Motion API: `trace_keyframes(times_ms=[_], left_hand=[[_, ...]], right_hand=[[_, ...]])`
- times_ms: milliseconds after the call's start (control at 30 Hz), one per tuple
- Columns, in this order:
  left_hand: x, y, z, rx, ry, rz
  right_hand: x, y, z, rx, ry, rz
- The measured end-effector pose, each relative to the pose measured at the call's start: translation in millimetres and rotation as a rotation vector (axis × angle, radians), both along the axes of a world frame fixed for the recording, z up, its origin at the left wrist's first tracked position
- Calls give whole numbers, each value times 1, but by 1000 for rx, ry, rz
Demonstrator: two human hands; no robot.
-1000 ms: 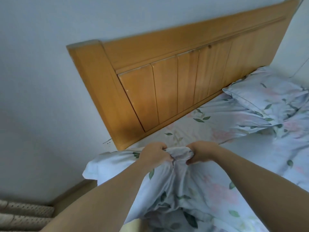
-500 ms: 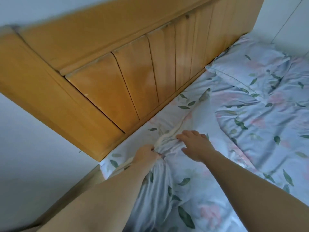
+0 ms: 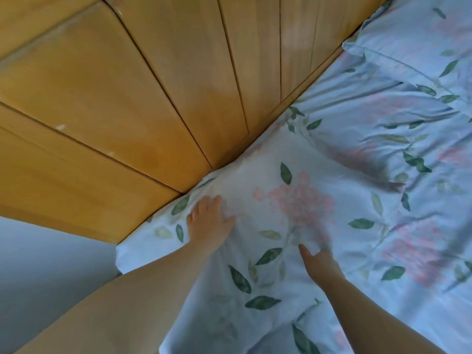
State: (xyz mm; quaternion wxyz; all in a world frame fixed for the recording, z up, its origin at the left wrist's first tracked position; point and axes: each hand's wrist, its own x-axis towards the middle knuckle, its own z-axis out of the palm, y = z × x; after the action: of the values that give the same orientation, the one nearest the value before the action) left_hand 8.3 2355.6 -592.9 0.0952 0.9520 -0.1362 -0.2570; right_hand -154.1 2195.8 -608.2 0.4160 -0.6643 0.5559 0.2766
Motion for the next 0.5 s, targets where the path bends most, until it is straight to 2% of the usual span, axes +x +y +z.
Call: trace_keyframes(times_ms=[100,200,333,500], left_hand=[[15,-16,-23,53,-50,-30],[30,-24,-48,18,41,32],[45,-32,-58,-48,105,4],[49,-48,-26,-229,95,-6]], right_hand=[[6,1,-30,121,-173,-343],[20,2,-53,147,-234,-635],[33,5,-69,-55,-194,-670],[35,-1,-41,-179,-397,-642]])
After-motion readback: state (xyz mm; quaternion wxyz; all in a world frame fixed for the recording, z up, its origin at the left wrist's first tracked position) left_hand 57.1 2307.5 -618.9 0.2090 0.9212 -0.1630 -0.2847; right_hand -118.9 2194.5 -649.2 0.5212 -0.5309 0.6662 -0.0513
